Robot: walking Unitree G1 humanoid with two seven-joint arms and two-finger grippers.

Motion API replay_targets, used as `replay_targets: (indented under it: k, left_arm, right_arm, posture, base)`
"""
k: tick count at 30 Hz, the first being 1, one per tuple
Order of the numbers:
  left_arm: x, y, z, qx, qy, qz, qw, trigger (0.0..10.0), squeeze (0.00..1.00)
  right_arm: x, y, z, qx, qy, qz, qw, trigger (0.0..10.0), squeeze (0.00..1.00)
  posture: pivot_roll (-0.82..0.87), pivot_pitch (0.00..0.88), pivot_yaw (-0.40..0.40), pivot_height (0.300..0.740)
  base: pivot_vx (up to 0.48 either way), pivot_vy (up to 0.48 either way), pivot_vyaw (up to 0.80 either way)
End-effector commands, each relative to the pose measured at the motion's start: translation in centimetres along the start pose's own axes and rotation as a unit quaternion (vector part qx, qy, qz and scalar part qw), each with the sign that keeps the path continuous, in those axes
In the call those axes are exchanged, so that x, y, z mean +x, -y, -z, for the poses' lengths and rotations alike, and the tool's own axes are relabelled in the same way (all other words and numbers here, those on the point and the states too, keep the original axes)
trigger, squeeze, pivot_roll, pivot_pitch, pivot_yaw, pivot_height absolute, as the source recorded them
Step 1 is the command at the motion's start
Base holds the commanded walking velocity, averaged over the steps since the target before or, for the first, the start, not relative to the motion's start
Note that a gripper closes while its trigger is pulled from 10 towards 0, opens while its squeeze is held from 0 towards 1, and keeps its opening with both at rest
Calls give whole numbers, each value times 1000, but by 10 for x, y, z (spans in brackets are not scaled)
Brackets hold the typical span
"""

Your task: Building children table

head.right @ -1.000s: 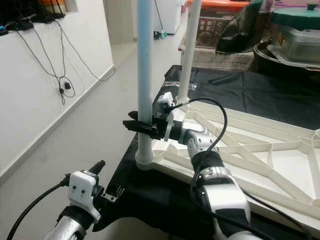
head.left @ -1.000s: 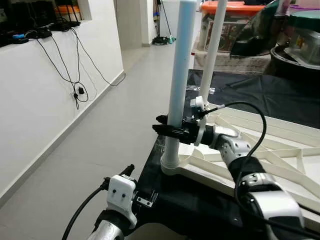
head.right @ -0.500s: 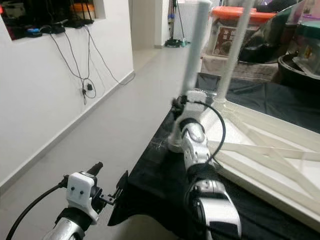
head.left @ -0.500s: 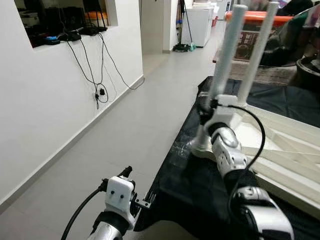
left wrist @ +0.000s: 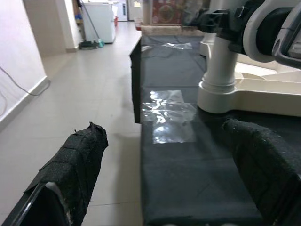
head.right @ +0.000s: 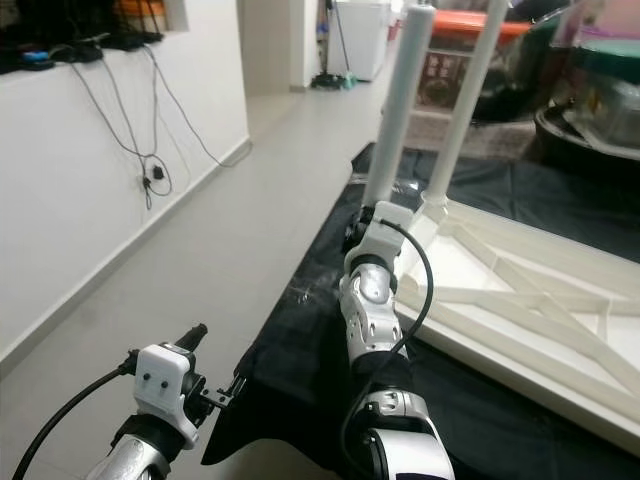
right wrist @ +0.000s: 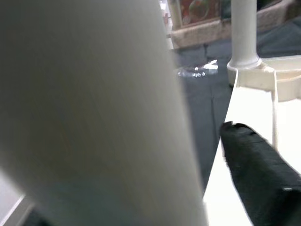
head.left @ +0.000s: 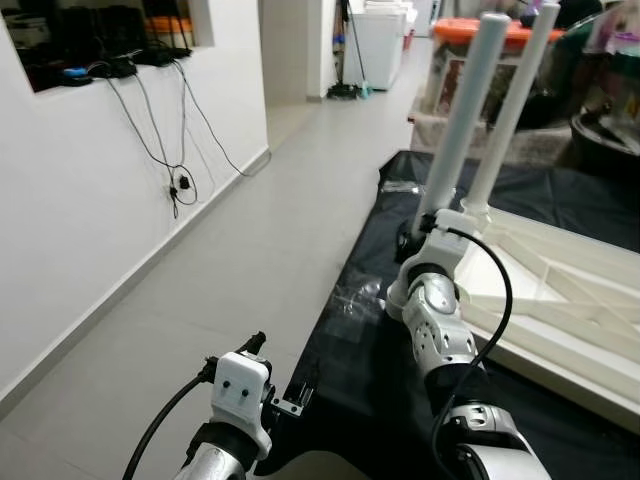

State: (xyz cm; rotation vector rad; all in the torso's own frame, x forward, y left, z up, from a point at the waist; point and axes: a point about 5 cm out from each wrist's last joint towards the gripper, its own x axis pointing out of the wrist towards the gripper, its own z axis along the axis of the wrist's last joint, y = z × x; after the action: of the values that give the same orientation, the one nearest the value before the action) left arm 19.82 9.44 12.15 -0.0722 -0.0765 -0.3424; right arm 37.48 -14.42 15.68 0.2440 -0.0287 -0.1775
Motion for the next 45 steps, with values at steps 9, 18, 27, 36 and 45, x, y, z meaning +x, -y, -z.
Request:
replay_targets:
  k: [9,18,27,36,45]
  left_arm:
    - [1,-1,3,-1,-9,-3,1000,10000,0]
    - [2,-1,3,0,-9,-2,1000,10000,0]
    - [0,-3,2,4,-9,-4,1000,10000,0]
    - [1,-1,4,1,-10,-3,1000,10000,0]
    - [0,-2,4,2,-12,-2,1000,10000,0]
  right_arm:
    - [14,-15,-29,57,22,-168,984,10000,0]
    - [13,-32,-32,72,-40,-400,913,10000,0]
    - [-14,-47,-27,62,-127,-664,734,10000,0]
    - [-19,-43,-28,42,-150,-722,674,0,0]
    - [-13,-45,-23,27,-95,-651,753,0,0]
  posture:
    - [48,0,7,740]
    - [52,0,5,740]
    - [112,0,5,740]
    - [109,0,-2,740]
    - [106,0,8,740]
  base:
    - [0,0,0]
    - [0,0,0]
    - [0,0,0]
    - [0,0,0]
    - [0,0,0]
